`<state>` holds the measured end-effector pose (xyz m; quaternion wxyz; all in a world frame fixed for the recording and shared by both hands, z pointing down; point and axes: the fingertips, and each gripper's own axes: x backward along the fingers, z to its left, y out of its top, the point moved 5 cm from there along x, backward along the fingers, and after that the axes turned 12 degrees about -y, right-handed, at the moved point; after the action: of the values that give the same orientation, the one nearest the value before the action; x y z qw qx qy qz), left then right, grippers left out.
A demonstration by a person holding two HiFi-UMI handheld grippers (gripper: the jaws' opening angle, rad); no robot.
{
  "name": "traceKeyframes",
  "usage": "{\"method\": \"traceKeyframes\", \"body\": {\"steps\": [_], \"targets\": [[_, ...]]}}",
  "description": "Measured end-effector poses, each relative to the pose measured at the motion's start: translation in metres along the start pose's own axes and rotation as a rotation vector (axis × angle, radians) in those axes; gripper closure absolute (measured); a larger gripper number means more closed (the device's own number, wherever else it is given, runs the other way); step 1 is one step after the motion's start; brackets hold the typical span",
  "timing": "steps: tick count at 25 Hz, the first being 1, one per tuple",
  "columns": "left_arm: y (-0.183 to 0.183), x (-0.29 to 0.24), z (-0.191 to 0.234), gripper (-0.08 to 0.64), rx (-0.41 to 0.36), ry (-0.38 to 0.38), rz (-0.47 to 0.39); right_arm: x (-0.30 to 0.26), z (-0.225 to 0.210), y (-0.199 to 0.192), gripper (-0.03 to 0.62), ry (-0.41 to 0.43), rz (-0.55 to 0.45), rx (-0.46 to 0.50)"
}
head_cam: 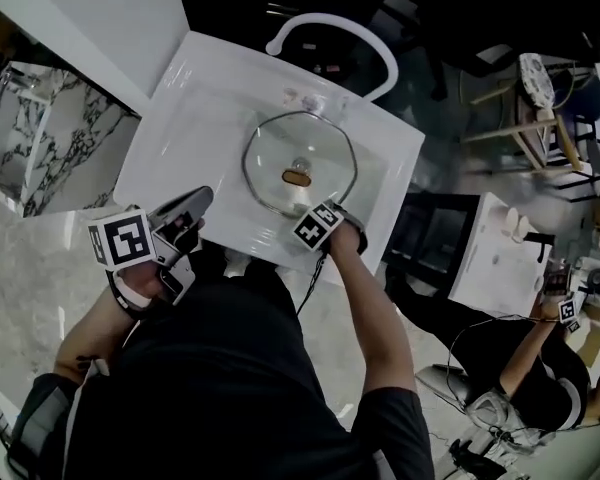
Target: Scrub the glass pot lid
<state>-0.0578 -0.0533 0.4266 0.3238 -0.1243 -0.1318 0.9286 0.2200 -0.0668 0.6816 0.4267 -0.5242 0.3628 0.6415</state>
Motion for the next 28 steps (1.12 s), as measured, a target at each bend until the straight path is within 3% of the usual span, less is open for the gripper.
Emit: {"method": "traceKeyframes", "body": {"steps": [6,9,12,14,16,18,21,24,26,28], "targets": [[0.005,-0.022,-0.022,0.560,-0.053,-0.051,0.033,0.035,-0.035,-0.028,0.526,-0.082,-0.024,-0.270],[0.005,-0.029,-0.030,0.560,-0.059,-0.071,0.044,0.062,-0.054,-0.048,0.527,-0.195,-0.061,-0.376],[0.008,-0.031,-0.037,0.560,-0.072,-0.089,0.048,0.098,-0.080,-0.066,0.526,-0.340,-0.162,-0.513],[0.011,-0.030,-0.039,0.560,-0.076,-0.090,0.041,0.131,-0.094,-0.077,0.526,-0.424,-0.259,-0.652],[0.016,-0.027,-0.039,0.560,-0.078,-0.085,0.028,0.166,-0.103,-0.083,0.526,-0.452,-0.354,-0.807],[0.021,-0.025,-0.041,0.560,-0.080,-0.081,0.017,0.197,-0.107,-0.082,0.526,-0.427,-0.479,-0.940],[0.030,-0.019,-0.047,0.560,-0.113,-0.066,-0.015,0.253,-0.107,-0.065,0.526,-0.344,-0.789,-1.080],[0.045,-0.010,-0.060,0.560,-0.277,-0.017,-0.083,0.312,-0.106,-0.039,0.526,-0.275,-1.115,-1.160],[0.051,-0.007,-0.067,0.560,-0.374,-0.003,-0.108,0.337,-0.101,-0.025,0.526,-0.259,-1.237,-1.173],[0.054,-0.005,-0.075,0.560,-0.465,0.002,-0.127,0.353,-0.097,-0.016,0.526,-0.260,-1.294,-1.165]]}}
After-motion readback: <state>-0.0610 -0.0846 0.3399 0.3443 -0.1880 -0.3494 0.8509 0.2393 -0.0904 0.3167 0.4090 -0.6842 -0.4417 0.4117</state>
